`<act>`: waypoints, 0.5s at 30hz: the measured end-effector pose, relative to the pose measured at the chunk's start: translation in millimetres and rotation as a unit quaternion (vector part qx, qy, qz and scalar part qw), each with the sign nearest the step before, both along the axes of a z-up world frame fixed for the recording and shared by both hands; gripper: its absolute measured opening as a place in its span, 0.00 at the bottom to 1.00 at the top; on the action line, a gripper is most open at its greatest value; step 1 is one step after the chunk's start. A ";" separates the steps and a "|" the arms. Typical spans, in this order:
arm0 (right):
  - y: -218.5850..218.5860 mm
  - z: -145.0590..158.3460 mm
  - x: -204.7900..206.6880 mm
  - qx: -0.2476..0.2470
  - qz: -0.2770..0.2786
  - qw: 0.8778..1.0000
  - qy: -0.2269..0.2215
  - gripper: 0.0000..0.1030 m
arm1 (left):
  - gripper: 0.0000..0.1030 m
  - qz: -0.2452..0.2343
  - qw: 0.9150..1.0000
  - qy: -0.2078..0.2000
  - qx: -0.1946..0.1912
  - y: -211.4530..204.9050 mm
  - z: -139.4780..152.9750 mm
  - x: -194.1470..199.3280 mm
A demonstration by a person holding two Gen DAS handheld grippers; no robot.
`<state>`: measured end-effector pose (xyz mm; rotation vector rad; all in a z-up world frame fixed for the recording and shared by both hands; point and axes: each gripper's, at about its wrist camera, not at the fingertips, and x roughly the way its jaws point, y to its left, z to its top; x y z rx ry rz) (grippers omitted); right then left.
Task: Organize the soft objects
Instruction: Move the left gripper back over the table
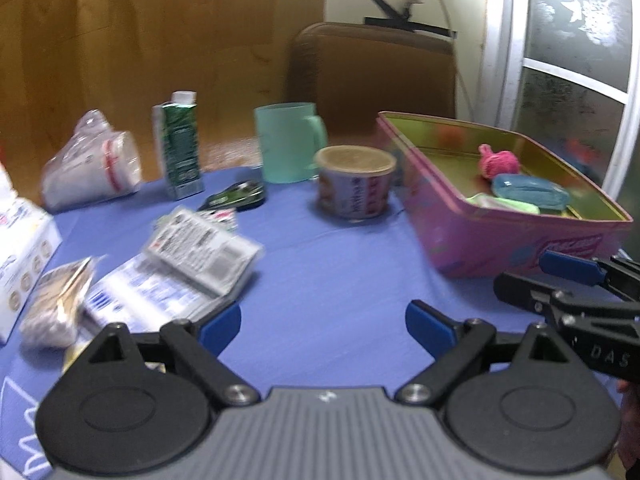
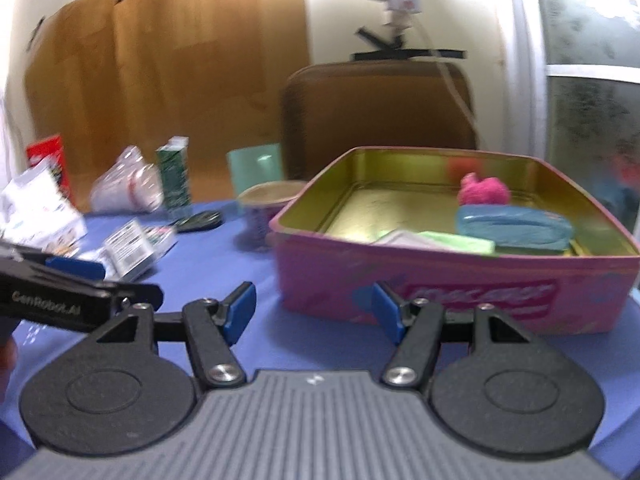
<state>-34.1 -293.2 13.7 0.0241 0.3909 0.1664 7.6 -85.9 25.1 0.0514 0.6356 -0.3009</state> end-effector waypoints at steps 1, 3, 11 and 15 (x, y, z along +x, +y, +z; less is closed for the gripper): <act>4.3 -1.8 0.4 -0.001 0.006 1.000 0.003 0.64 | 0.90 0.004 1.000 0.000 0.000 4.5 -1.7 -1.1; 12.0 -4.7 1.0 -0.006 0.016 1.000 0.007 0.64 | 0.90 0.010 1.000 -0.003 0.000 11.4 -4.8 -3.5; 16.9 -5.5 -1.2 -0.001 0.008 1.000 -0.005 0.64 | 0.91 -0.017 0.999 -0.035 -0.003 20.5 -12.5 -14.6; 6.4 -2.4 -5.4 0.032 -0.038 0.999 -0.020 0.64 | 0.91 -0.047 0.998 -0.045 -0.002 15.5 -14.9 -18.5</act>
